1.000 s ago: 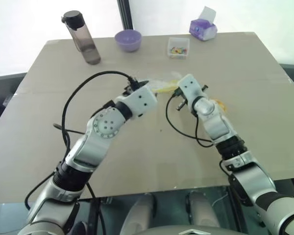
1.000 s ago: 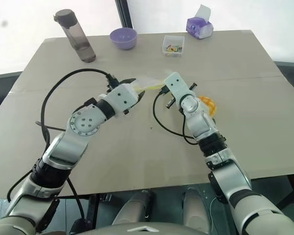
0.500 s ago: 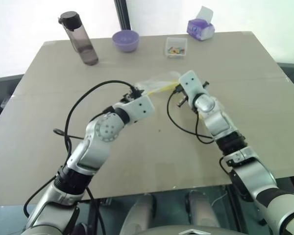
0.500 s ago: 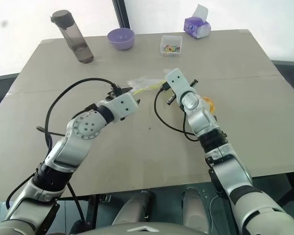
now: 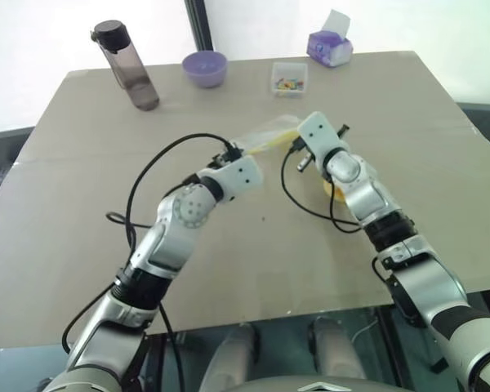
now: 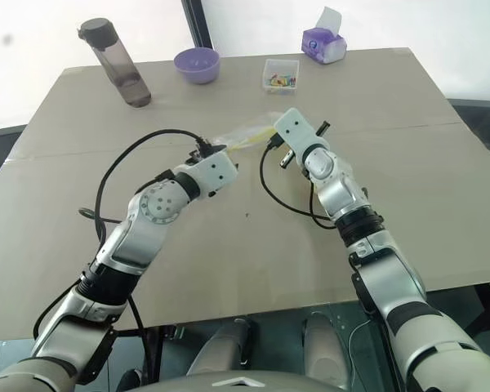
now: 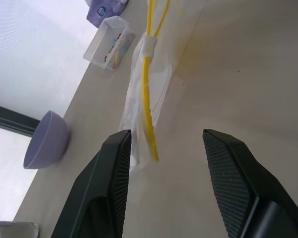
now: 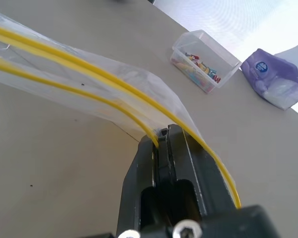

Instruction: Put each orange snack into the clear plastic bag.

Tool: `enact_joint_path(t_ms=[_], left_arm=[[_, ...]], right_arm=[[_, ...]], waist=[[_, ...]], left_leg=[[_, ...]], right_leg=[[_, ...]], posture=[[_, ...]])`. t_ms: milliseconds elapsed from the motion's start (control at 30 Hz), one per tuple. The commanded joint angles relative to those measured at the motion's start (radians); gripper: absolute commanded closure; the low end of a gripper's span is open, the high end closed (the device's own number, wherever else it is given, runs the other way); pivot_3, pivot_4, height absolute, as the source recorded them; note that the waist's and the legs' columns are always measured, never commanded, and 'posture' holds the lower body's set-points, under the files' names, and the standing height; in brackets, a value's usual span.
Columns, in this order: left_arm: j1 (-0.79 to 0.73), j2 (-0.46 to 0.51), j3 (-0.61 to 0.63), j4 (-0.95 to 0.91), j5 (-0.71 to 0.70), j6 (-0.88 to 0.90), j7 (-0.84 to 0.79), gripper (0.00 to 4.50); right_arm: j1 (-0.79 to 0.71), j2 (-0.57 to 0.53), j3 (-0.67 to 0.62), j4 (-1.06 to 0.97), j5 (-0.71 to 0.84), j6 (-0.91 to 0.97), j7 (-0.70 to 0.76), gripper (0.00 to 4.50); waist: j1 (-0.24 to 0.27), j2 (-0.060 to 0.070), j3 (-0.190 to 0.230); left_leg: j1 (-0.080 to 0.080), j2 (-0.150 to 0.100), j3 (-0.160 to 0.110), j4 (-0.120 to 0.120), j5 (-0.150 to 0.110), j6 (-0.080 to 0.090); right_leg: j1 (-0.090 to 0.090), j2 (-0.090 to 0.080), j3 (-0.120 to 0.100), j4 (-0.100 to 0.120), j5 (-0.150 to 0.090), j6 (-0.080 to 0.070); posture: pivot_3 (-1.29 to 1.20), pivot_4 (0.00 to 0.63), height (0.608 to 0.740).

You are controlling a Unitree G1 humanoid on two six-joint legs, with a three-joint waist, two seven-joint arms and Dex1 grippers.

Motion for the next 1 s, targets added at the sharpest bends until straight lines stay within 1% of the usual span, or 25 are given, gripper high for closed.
enact_joint_path(t_ms=[33, 267, 667, 1000], left_arm=[[-0.025, -0.006, 0.020, -0.012, 0.014, -0.032, 0.009, 2.08], [-0.026, -0.013, 0.024, -0.004, 0.023, -0.043, 0.007, 2.08], [-0.022, -0.030, 0.030, -0.025, 0.013, -0.071, -0.001, 2.08], [0.003, -0.033, 0.023, -0.106, 0.040, -0.009, -0.038, 2.08]], right_arm=[[0.011, -0.009, -0.005, -0.073, 0.017, -0.031, 0.025, 4.50], [0.063, -0.005, 0.002, -0.167, 0.025, -0.018, 0.066, 4.50], [0.095, 0.000, 0.008, -0.221, 0.018, 0.010, 0.081, 4.50], [0.106, 0.002, 0.013, -0.231, -0.003, 0.038, 0.061, 4.50]], waist=[[0.000, 0.000, 0.000], [0.000, 0.000, 0.000], [0.001, 0.000, 0.000], [0.000, 0.000, 0.000]], left_leg=[[0.000, 0.000, 0.000, 0.000, 0.000, 0.000], [0.000, 0.000, 0.000, 0.001, 0.000, 0.000], [0.000, 0.000, 0.000, 0.003, 0.000, 0.000], [0.000, 0.000, 0.000, 0.003, 0.000, 0.000]], right_leg=[[0.000, 0.000, 0.000, 0.000, 0.000, 0.000], [0.000, 0.000, 0.000, 0.001, 0.000, 0.000], [0.000, 0.000, 0.000, 0.002, 0.000, 0.000], [0.000, 0.000, 0.000, 0.002, 0.000, 0.000]], posture=[[0.00, 0.150, 0.740], [0.00, 0.150, 0.740], [0.00, 0.150, 0.740], [0.00, 0.150, 0.740]])
